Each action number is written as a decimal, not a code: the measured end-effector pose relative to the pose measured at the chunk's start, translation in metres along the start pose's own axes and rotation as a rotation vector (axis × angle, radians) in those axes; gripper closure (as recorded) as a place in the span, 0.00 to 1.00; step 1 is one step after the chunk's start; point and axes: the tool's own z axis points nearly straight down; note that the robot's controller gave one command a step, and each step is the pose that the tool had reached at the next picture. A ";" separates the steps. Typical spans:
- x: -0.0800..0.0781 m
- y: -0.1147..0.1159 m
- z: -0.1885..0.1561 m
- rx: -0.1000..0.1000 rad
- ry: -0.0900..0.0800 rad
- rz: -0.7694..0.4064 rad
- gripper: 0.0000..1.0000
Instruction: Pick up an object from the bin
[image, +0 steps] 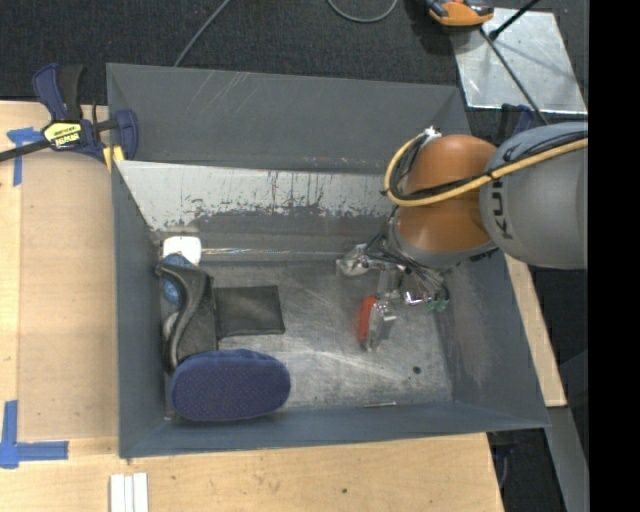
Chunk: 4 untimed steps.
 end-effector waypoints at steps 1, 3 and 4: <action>-0.004 -0.001 -0.006 0.001 -0.017 0.001 1.00; -0.011 -0.015 -0.069 -0.004 0.013 -0.056 1.00; -0.028 -0.012 -0.156 0.000 -0.005 -0.089 1.00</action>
Offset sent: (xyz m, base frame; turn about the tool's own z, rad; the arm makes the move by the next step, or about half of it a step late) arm 0.0000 0.0000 0.0000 0.0000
